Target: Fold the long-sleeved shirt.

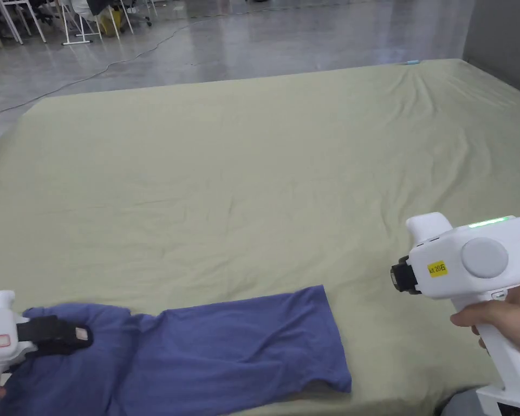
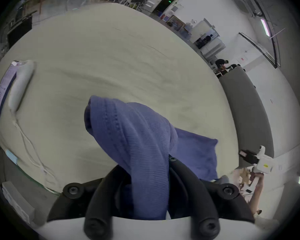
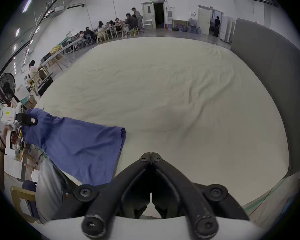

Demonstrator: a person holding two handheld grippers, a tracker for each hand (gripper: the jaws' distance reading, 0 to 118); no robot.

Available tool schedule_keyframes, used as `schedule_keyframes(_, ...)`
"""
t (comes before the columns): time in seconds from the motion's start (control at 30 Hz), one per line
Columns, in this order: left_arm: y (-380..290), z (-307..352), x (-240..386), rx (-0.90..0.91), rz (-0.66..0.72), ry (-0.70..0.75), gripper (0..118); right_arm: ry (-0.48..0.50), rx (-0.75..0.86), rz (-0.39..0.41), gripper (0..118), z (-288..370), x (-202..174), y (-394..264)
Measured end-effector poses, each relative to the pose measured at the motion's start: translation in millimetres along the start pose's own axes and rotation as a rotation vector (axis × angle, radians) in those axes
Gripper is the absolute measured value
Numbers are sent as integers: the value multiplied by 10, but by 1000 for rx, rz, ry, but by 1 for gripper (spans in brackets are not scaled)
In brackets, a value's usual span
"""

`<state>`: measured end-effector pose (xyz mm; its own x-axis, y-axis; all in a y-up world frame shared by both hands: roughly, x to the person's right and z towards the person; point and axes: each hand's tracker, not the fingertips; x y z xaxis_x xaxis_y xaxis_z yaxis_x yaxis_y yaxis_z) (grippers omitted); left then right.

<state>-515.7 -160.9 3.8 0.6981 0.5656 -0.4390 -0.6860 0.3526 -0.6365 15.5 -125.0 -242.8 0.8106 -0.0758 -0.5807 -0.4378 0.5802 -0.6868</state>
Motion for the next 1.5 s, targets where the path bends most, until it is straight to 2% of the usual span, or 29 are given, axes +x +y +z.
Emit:
schedule_keyframes(0.1, -94, -107, 456, -20, -2, -111, 15, 0, -3, 0, 0, -43, 42, 2)
schedule_keyframes(0.17, -144, -290, 757, -48, -3, -129, 15, -1, -4, 0, 0, -84, 65, 9)
schedule_keyframes(0.3, -287, -861, 1321, -90, -20, -58, 15, -4, -2, -3, 0, -78, 90, 2)
schedule_keyframes(0.37, -394, -1149, 1550, -116, -9, 26, 15, -11, 0, -3, 0, -68, 108, -1)
schedule_keyframes(0.43, -470, -1404, 1675, -138, 25, 76, 15, -18, 4, -3, 0, -93, 146, -3)
schedule_keyframes(0.5, -438, -1614, 1658, -131, 91, 52, 18, -20, 6, -8, 0, -105, 181, -6)
schedule_keyframes(0.53, -466, -1657, 1710, -120, 108, 22, 32, -19, 4, -10, 0, -113, 195, -7)
schedule_keyframes(0.63, -525, -1699, 1894, -99, 104, -78, 106, -21, 0, -12, 0, -129, 199, -9)
schedule_keyframes(0.67, -536, -1704, 1964, -100, 96, -82, 110, -21, -2, -12, 0, -139, 204, -8)
schedule_keyframes(0.73, -525, -1697, 2067, -109, 68, -100, 110, -21, -4, -9, 0, -125, 180, -24)
schedule_keyframes(0.83, -445, -1555, 2101, -137, 85, -248, 110, -19, -7, -6, 0, -132, 177, -29)
schedule_keyframes(0.9, -364, -1360, 2111, -134, 69, -270, 110, -19, -7, -5, 0, -134, 178, -30)
schedule_keyframes(0.97, -297, -1101, 2111, -69, 9, -245, 104, -19, -6, -4, 0, -69, 130, -48)
schedule_keyframes(1.0, -250, -971, 2095, -41, -31, -220, 96, -20, -6, -2, 0, -57, 115, -50)
schedule_keyframes(1.07, -237, -719, 2033, 33, -120, -177, 53, -20, -5, 3, 0, -48, 90, -52)
schedule_keyframes(1.13, -317, -520, 1987, 91, -211, -102, 0, -16, -5, 9, 0, -68, 85, -44)
schedule_keyframes(1.3, -624, -549, 1867, 181, -372, 69, 0, -13, -3, 19, 0, -85, 40, -52)
schedule_keyframes(1.5, -1007, -1246, 2030, 193, -509, 175, 0, -29, 2, 17, 0, -161, 82, -74)
